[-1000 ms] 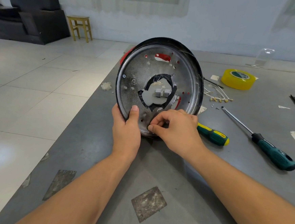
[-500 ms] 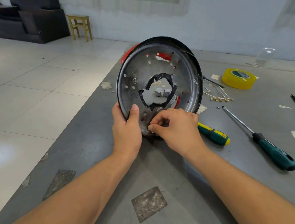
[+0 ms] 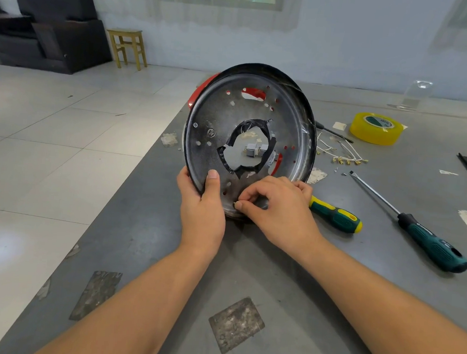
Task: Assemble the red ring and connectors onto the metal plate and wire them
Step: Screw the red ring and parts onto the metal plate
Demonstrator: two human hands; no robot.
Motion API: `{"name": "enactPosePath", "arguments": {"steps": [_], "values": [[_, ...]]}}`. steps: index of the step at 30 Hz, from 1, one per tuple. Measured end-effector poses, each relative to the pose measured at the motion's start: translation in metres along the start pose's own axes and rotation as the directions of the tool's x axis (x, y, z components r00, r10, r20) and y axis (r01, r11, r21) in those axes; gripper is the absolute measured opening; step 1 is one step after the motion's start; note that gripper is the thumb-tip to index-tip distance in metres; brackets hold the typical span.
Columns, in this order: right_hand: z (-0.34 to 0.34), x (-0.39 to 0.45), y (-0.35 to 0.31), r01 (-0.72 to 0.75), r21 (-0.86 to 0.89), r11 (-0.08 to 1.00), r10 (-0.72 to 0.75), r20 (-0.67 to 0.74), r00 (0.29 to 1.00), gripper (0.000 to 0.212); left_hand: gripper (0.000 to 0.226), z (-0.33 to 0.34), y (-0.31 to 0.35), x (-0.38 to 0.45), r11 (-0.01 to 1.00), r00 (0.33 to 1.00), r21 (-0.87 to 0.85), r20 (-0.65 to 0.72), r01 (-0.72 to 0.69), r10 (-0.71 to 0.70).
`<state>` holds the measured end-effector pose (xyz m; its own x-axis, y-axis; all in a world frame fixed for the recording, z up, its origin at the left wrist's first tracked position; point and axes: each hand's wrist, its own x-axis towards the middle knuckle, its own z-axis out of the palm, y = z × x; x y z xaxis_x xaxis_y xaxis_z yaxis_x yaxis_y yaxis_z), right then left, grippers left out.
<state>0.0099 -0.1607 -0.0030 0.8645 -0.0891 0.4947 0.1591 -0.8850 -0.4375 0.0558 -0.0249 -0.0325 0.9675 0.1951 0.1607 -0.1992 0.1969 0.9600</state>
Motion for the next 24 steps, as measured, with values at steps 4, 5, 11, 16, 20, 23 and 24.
{"name": "enactPosePath", "arguments": {"steps": [4, 5, 11, 16, 20, 23, 24], "values": [[0.002, -0.002, -0.001, -0.019, 0.008, 1.000, 0.019, -0.009, 1.000, 0.014, 0.049, 0.000, 0.001, -0.004, 0.999, 1.000, 0.033, 0.000, -0.016, 0.016], [0.003, -0.003, -0.002, -0.023, 0.012, 1.000, 0.023, -0.013, 1.000, 0.014, 0.047, -0.001, 0.002, -0.004, 0.999, 1.000, 0.039, 0.002, -0.018, 0.017], [0.008, -0.007, -0.007, 0.000, -0.028, 1.000, -0.002, -0.054, 0.999, 0.011, 0.051, 0.000, 0.003, -0.004, 1.000, 1.000, 0.023, -0.005, 0.003, -0.003], [0.010, -0.008, -0.012, 0.064, -0.120, 0.991, -0.073, -0.069, 0.995, 0.006, 0.046, 0.000, 0.003, -0.002, 1.000, 1.000, 0.002, -0.010, 0.014, -0.014], [0.011, -0.007, -0.009, 0.030, -0.061, 0.998, -0.034, -0.062, 0.998, 0.007, 0.053, 0.000, 0.002, 0.000, 0.998, 0.999, -0.052, -0.023, 0.045, -0.046], [0.012, -0.006, -0.007, 0.017, -0.009, 1.000, -0.017, -0.062, 0.998, 0.008, 0.044, 0.000, 0.002, 0.001, 0.995, 0.998, -0.078, -0.009, 0.066, -0.067], [0.012, -0.006, -0.006, 0.015, 0.004, 1.000, -0.015, -0.061, 0.998, 0.009, 0.044, 0.000, 0.003, 0.001, 0.995, 0.998, -0.080, -0.006, 0.065, -0.066]]}}
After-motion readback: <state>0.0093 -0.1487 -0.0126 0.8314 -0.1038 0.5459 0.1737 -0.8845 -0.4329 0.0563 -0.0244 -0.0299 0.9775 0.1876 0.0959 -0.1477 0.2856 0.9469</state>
